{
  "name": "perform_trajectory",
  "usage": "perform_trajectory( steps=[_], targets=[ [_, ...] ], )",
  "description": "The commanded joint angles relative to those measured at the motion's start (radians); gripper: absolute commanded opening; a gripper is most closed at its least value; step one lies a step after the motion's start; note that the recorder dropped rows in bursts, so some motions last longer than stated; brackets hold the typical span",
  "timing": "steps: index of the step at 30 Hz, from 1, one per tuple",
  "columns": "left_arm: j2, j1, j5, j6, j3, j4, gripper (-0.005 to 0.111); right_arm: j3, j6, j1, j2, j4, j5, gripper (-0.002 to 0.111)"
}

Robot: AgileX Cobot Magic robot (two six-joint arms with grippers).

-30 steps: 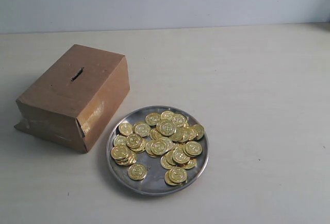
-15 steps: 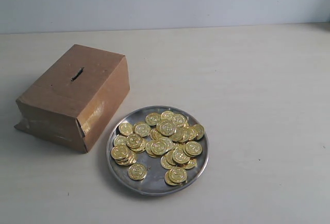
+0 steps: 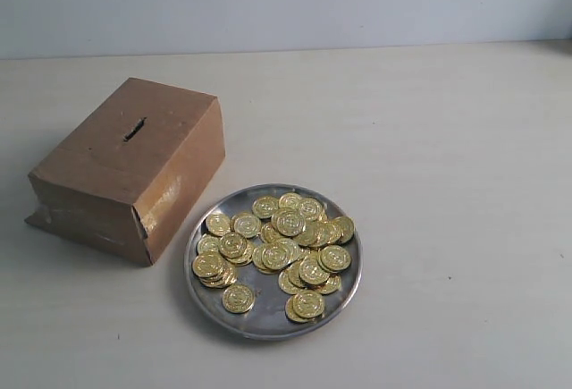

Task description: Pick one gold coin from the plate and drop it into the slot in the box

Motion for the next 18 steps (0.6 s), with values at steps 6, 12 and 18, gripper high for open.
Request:
perform_trajectory(
  steps=[6, 12, 18],
  targets=[
    [-0.001, 0.007, 0.007, -0.005, 0.073, 0.004, 0.029, 0.007, -0.004, -0.006, -0.003, -0.001, 0.000, 0.000],
    [-0.001, 0.007, 0.007, -0.005, 0.078, 0.004, 0.029, 0.010, -0.004, -0.006, -0.003, -0.001, 0.002, 0.000],
    [-0.001, 0.007, -0.012, -0.005, 0.112, 0.020, 0.029, 0.097, -0.004, -0.006, -0.003, -0.009, -0.169, 0.000]
  ],
)
